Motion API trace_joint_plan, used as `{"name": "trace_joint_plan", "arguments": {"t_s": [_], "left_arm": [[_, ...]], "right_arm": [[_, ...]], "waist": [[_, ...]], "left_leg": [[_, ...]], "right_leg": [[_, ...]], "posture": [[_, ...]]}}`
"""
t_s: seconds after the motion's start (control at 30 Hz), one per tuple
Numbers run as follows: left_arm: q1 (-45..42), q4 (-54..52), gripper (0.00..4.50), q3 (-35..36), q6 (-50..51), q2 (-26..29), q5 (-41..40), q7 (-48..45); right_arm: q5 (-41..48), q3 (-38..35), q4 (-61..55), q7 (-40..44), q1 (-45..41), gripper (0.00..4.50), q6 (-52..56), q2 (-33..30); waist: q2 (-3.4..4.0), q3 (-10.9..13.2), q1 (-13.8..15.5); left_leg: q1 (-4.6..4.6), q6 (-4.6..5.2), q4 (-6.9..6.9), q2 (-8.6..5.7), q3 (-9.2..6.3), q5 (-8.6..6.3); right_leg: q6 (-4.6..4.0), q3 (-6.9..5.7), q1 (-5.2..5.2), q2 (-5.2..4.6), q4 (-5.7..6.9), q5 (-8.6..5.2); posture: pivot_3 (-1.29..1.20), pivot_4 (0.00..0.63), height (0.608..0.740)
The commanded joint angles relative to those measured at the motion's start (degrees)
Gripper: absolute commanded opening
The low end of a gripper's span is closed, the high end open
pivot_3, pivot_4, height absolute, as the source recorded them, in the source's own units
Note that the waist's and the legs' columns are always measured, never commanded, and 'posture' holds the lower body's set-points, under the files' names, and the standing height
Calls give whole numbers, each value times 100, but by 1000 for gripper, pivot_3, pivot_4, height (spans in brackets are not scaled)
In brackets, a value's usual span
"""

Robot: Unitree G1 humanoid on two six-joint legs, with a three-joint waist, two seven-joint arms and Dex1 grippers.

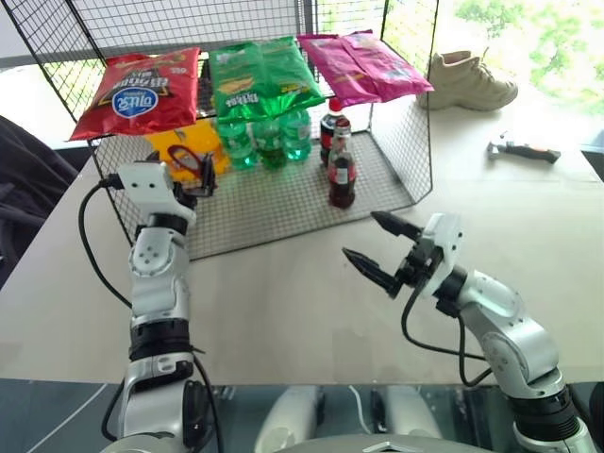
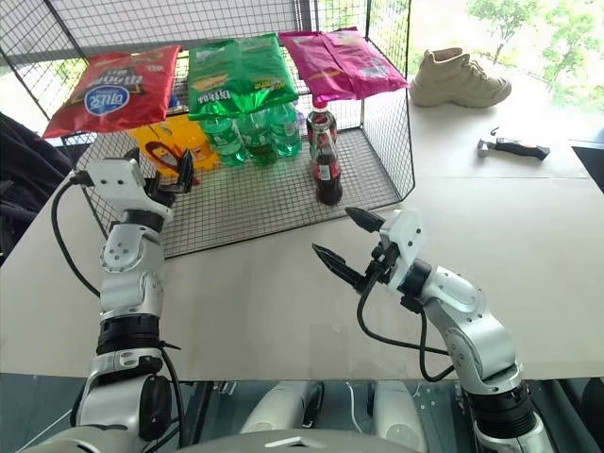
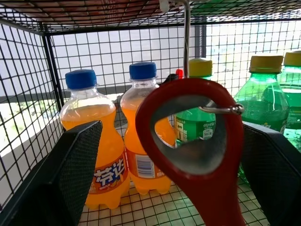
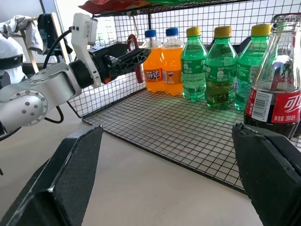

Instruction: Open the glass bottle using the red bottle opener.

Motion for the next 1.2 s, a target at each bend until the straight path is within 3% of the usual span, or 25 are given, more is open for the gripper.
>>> {"name": "trace_joint_plan", "arguments": {"t_s": [0.03,0.13,0.2,0.5,1.2], "left_arm": [[-184,133,4500,-6,-224,124,28,-30],[-229,213,4500,-23,-298,119,-31,-112],[-247,240,3974,-30,-336,115,-44,-135],[-269,287,342,-18,-345,89,-105,-208],[-54,13,342,-88,-490,26,309,338]], "right_arm": [[19,10,-127,13,-65,4411,-95,26],[1,22,-116,22,-94,4411,-99,33],[-8,25,-110,28,-104,4500,-103,32],[-57,44,-131,57,-88,4500,-106,4],[-139,56,-34,127,-117,4500,-202,3]], "waist": [[0,0,0],[0,0,-4],[0,0,-4],[-1,-1,-3],[-5,-3,-5]], "left_leg": [[0,0,0,0,0,0],[0,0,0,0,0,0],[0,0,0,0,0,0],[0,0,1,0,0,0],[1,0,3,0,0,0]], "right_leg": [[0,0,0,0,0,0],[0,1,0,0,0,0],[0,0,0,0,0,0],[0,0,0,0,3,0],[0,1,0,0,5,0]], "posture": [[0,150,732],[0,150,732],[0,150,732],[0,150,732],[0,150,732]]}}
